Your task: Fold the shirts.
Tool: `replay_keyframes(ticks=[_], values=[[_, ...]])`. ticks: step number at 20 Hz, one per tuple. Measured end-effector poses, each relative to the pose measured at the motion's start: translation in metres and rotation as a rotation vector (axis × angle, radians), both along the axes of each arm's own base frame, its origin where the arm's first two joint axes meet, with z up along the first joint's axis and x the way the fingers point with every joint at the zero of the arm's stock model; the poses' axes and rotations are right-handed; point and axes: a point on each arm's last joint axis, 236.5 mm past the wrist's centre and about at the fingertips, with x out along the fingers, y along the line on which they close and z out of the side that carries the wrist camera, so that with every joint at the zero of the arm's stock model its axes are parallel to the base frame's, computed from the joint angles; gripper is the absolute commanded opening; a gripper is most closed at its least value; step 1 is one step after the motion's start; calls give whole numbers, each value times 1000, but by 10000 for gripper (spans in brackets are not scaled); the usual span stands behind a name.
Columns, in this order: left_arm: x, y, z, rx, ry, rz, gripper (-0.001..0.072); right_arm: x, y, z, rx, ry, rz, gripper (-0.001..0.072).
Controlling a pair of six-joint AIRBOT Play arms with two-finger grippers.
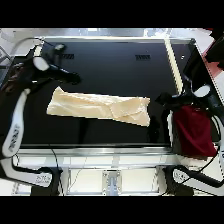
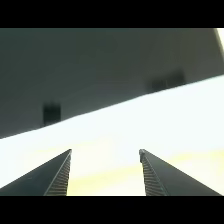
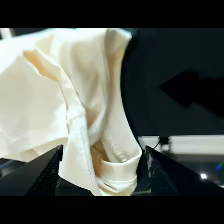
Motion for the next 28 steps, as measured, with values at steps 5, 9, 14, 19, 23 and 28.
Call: replay_keyframes(ticks=[5,9,14,19,23,28], values=[[-21,-39,-57,55,179,-107,463,9,28,-42,197,31,-24,598],[-27,-43,-73,70,234,-118,462,19,35,-63,261,38,-36,598],[-27,-44,-78,73,245,-116,463,39,33,-66,264,1,-44,596],[-26,-44,-79,73,241,-113,463,40,62,-66,268,0,35,588],[-26,-44,-79,72,240,-112,410,28,90,-65,285,25,116,187],[-25,-44,-82,73,240,-113,13,27,114,-32,365,14,212,19]])
